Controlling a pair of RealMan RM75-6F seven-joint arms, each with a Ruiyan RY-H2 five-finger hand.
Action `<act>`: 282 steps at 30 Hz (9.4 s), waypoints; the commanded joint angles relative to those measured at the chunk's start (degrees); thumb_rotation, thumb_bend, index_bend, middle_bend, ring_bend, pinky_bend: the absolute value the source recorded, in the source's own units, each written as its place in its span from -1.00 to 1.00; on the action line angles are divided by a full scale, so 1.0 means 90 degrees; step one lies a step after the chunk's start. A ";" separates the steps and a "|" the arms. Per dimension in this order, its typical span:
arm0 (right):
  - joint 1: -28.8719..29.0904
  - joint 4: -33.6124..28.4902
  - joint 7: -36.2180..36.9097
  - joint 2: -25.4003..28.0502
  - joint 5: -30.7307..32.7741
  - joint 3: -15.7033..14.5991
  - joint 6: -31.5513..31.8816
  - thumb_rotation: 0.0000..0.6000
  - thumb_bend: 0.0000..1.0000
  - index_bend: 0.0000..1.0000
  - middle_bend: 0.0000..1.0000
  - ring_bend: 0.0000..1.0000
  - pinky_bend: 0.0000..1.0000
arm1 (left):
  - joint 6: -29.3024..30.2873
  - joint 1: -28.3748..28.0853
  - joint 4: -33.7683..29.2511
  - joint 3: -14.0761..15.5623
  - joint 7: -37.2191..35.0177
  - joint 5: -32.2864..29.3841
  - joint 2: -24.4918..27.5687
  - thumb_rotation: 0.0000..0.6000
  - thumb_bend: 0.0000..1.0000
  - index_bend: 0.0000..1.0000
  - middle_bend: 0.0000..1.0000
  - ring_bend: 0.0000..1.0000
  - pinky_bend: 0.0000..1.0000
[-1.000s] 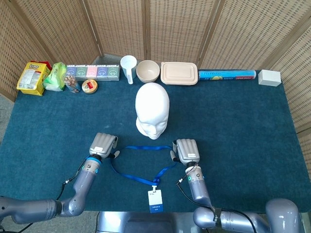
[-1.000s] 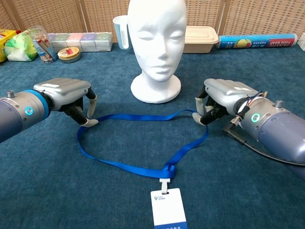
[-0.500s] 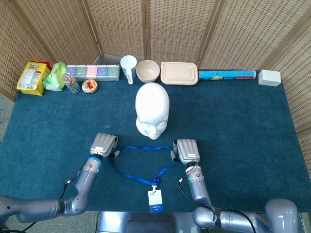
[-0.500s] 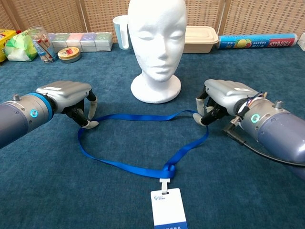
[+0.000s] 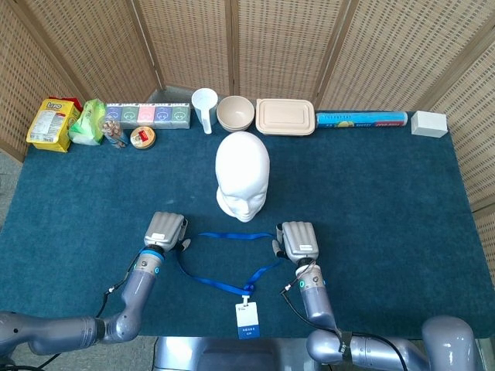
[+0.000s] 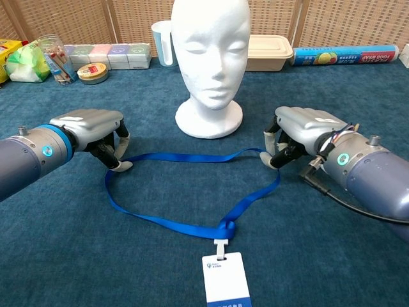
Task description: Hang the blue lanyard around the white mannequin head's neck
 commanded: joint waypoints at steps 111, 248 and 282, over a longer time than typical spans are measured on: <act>0.0637 -0.3164 0.2185 0.3285 0.0095 0.2049 0.0018 0.77 0.02 0.34 0.78 1.00 1.00 | 0.1188 -0.0364 -0.2577 -0.1844 -0.1675 0.1298 0.3040 0.80 -0.10 0.43 1.00 1.00 1.00; -0.1030 -0.1932 0.6299 0.5140 -0.1739 0.0615 -0.0848 0.10 -0.23 -0.24 -0.18 -0.22 -0.19 | 0.0697 0.1562 -0.2070 -0.0245 -0.4189 0.2058 0.4197 0.41 -0.54 -0.48 -0.45 -0.63 -0.50; -0.3499 -0.2008 0.3698 0.5268 -0.3452 -0.1315 0.1623 0.10 -0.23 -0.14 -0.08 -0.20 -0.19 | 0.3195 0.4539 -0.2593 0.1599 -0.4269 0.4571 0.4448 0.43 -0.53 -0.27 -0.32 -0.53 -0.50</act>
